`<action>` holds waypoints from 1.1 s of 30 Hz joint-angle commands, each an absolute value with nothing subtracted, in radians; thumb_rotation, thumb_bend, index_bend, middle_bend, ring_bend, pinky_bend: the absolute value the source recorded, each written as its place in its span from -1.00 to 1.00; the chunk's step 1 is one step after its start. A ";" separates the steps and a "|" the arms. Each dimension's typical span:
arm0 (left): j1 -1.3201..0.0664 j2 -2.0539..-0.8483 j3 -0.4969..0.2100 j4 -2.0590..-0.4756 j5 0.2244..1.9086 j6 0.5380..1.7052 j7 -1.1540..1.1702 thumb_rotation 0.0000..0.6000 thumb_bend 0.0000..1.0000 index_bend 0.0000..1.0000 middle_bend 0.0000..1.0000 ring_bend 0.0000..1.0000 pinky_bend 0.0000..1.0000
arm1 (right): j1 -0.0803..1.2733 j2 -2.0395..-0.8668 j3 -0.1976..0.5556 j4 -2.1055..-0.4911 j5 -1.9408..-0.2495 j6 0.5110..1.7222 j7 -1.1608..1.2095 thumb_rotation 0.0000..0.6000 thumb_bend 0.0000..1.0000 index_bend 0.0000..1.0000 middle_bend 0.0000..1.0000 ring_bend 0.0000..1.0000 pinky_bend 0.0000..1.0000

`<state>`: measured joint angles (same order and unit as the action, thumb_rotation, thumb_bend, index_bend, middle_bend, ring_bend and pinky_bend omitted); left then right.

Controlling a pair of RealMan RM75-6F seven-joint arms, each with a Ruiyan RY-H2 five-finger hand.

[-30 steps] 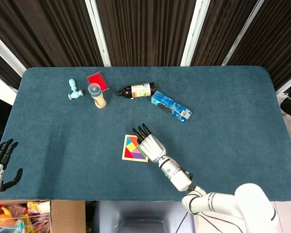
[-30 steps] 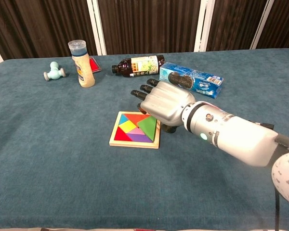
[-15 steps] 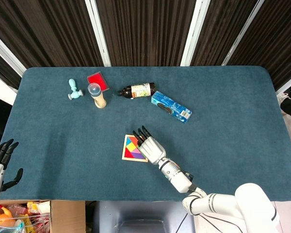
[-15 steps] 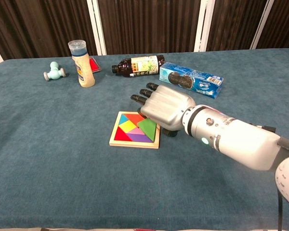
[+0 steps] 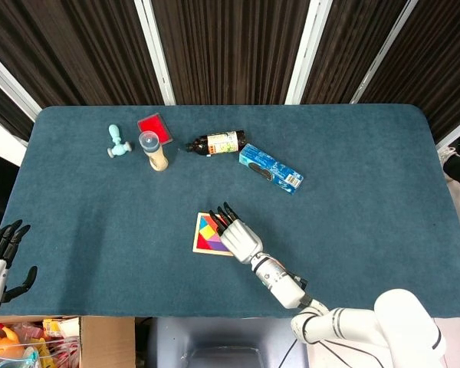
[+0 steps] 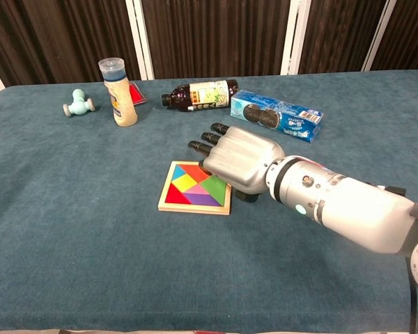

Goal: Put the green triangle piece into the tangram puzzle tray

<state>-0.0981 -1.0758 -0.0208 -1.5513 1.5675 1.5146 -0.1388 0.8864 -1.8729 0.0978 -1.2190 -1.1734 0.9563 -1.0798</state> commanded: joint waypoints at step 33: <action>-0.088 -1.109 0.013 -1.583 1.648 1.548 0.003 1.00 -0.09 -1.00 -1.00 -1.00 -0.95 | 0.208 -1.242 -0.172 -1.637 -1.471 1.725 -0.226 1.00 -0.58 -1.00 -1.00 -1.00 -1.00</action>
<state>-0.0905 -1.1045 0.0092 -1.5726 1.6403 1.5421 -0.0129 0.2689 -1.2991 -0.1602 -1.6763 -1.4533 1.6970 -0.3350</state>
